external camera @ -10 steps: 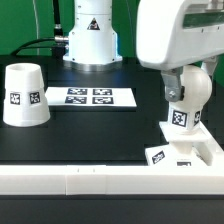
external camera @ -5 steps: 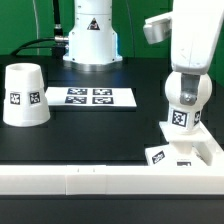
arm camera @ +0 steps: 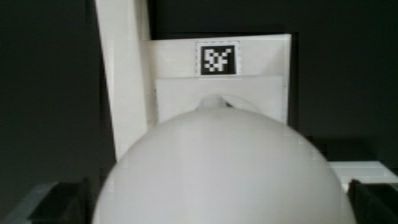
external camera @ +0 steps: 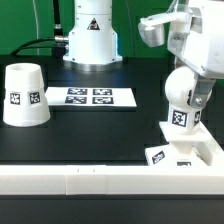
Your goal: Assemble lamp
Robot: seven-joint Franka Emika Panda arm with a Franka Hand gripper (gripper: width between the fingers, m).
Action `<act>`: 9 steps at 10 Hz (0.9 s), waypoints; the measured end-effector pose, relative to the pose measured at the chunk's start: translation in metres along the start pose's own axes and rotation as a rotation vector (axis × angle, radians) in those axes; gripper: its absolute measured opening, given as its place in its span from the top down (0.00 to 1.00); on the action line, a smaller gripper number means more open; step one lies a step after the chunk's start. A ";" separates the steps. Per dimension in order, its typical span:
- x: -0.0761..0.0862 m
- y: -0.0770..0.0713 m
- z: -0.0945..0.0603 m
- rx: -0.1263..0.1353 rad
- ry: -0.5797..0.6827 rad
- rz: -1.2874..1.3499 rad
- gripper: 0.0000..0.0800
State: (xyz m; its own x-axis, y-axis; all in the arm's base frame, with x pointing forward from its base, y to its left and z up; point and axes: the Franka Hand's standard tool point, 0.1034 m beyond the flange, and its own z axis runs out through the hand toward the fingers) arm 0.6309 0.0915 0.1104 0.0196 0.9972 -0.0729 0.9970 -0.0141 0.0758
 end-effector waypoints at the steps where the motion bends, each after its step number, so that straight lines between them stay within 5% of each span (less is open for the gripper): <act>1: -0.001 0.000 0.000 -0.001 -0.005 -0.043 0.13; 3: -0.003 0.000 0.001 -0.001 -0.009 -0.061 0.14; 4: -0.003 0.000 0.001 -0.001 -0.009 -0.060 0.28; 9: -0.005 0.000 0.001 0.007 -0.006 0.173 0.28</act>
Offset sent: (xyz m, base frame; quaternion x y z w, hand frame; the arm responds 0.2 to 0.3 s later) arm 0.0000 0.0000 0.0000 0.0000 0.0000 0.0000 1.0000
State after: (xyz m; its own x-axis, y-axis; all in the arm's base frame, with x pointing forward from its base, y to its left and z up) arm 0.6304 0.0866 0.1099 0.1917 0.9793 -0.0649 0.9792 -0.1863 0.0809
